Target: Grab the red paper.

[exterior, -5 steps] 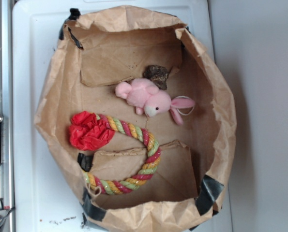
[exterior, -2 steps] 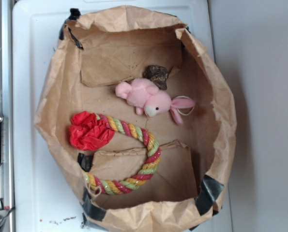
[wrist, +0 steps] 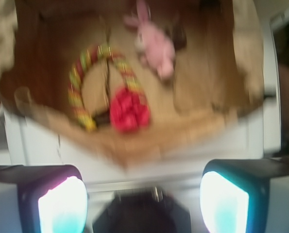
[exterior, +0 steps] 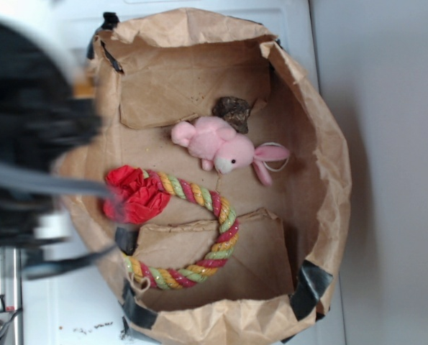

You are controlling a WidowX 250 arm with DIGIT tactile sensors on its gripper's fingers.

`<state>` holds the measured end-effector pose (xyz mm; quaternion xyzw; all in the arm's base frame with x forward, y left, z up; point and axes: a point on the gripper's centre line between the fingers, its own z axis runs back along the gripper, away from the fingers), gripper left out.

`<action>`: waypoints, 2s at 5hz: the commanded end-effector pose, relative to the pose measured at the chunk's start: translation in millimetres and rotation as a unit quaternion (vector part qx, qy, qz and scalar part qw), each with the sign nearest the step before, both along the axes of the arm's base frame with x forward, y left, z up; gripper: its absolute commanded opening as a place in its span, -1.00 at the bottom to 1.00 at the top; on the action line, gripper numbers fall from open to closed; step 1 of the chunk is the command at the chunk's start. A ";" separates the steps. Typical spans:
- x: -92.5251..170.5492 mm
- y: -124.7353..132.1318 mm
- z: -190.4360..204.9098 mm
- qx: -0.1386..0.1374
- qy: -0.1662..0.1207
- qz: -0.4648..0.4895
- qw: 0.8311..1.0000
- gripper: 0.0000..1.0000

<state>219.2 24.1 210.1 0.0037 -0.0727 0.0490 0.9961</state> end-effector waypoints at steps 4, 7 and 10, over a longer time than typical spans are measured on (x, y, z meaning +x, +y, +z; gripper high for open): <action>38.4 8.0 -48.3 0.022 -0.015 -0.031 0.999 1.00; 49.4 7.6 -77.0 0.025 -0.034 -0.060 0.997 1.00; 47.1 4.2 -78.3 0.031 -0.030 -0.058 0.997 1.00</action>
